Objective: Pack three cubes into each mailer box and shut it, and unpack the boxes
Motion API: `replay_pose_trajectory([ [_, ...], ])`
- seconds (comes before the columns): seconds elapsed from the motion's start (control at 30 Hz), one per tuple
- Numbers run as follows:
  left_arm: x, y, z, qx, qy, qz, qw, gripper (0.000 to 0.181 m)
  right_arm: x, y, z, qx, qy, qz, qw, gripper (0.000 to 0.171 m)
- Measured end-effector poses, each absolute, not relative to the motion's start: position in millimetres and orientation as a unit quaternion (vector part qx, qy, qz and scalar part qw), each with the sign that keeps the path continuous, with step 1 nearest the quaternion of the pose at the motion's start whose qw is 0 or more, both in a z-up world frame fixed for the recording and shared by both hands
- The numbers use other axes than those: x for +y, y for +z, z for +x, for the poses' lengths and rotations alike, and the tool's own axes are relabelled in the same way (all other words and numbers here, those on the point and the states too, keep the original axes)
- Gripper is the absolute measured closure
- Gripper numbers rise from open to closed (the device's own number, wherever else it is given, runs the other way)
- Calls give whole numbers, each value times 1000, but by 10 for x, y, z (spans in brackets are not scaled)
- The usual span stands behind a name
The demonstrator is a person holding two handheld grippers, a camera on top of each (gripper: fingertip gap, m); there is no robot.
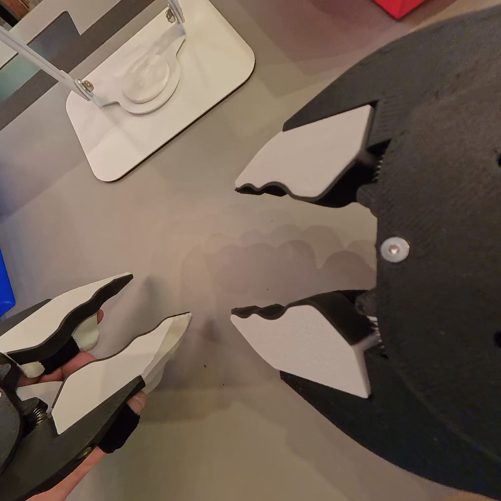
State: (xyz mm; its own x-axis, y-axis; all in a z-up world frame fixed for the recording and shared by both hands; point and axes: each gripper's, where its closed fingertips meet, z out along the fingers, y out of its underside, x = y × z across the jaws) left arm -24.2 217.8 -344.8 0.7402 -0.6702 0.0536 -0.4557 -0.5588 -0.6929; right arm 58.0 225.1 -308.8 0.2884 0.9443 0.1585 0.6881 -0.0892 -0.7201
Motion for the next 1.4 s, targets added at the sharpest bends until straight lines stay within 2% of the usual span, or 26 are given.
replay_pose_trajectory([
  [0.3, 2201, -3403, -265, 329, -145, -865, 351, 101, 2235, -3100, 558, -573, 181, -714, 359, 93],
  [0.73, 2334, -3214, -587, 303, -118, -865, 383, 99, 2199, -3096, 542, -579, 190, -708, 357, 94],
  [1.03, 2321, -3294, -585, 316, -101, -866, 374, 98, 2193, -3101, 555, -582, 187, -708, 355, 95],
  [1.4, 2472, -2971, -961, 248, -71, -870, 419, 77, 2193, -3158, 514, -581, 194, -710, 347, 94],
])
